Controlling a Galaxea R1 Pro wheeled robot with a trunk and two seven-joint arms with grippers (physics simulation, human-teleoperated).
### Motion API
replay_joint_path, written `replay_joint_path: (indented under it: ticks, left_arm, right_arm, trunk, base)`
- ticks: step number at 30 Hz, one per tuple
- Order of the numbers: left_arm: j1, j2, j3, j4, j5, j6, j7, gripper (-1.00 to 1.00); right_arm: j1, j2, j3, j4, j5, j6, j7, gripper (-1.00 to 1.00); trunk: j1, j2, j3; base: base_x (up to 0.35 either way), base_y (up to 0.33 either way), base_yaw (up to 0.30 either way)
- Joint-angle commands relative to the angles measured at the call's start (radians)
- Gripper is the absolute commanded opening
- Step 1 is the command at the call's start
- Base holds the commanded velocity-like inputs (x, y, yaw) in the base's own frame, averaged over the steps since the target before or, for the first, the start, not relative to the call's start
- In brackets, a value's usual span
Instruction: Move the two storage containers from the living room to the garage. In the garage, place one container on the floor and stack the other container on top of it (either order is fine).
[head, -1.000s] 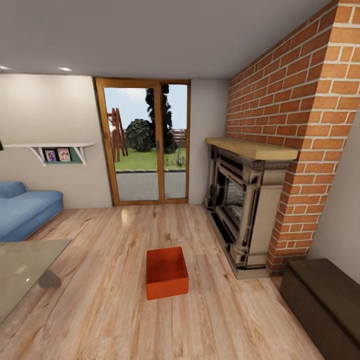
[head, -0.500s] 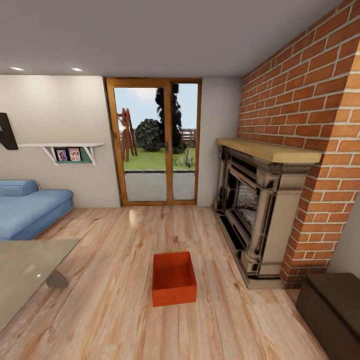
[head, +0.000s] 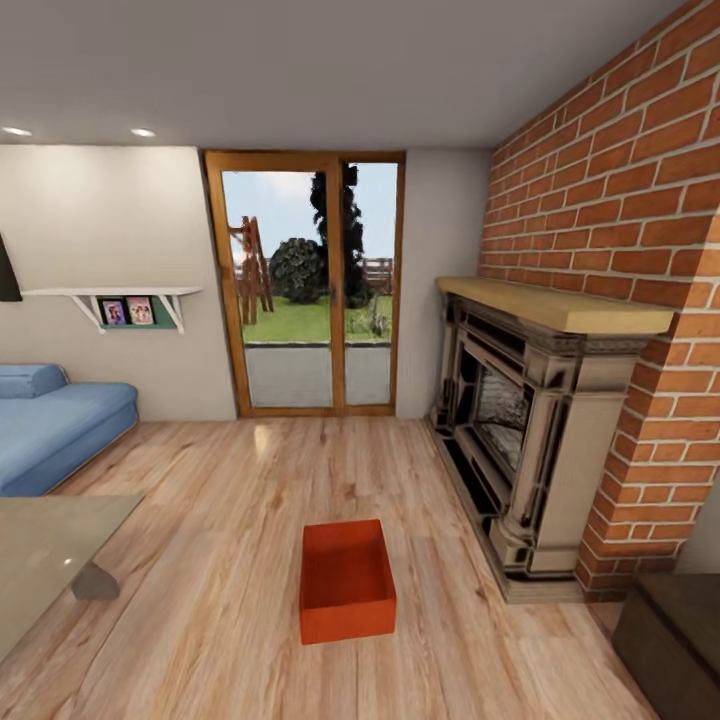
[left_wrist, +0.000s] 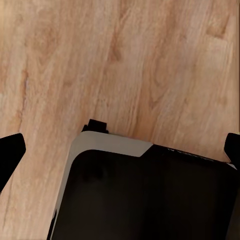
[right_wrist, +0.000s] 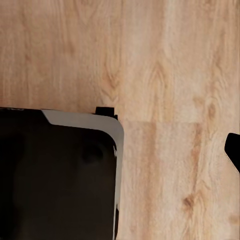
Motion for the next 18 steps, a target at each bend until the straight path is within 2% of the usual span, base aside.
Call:
replay_joint_path:
  ticks: [1,7,18]
  left_arm:
    - [-0.001,0.0,-0.004,0.001,0.008,-0.002,-0.003,1.0]
    - [-0.001,0.0,-0.004,0.001,0.008,-0.002,-0.003,1.0]
    - [-0.001,0.002,-0.004,0.001,0.008,-0.004,-0.003,1.0]
  right_arm:
    - [-0.002,0.0,0.008,0.003,-0.003,-0.005,0.002,1.0]
    - [-0.002,0.006,0.009,0.003,-0.002,-0.003,0.004,1.0]
    - [-0.002,0.0,0.005,0.003,-0.002,-0.006,0.004,1.0]
  trunk:
    - [0.001,-0.001,-0.002]
    - [0.001,-0.001,-0.002]
    - [0.001,-0.001,-0.002]
  base:
    - [0.32,0.0,0.0]
    - [0.32,0.0,0.0]
    - [0.319,0.0,0.0]
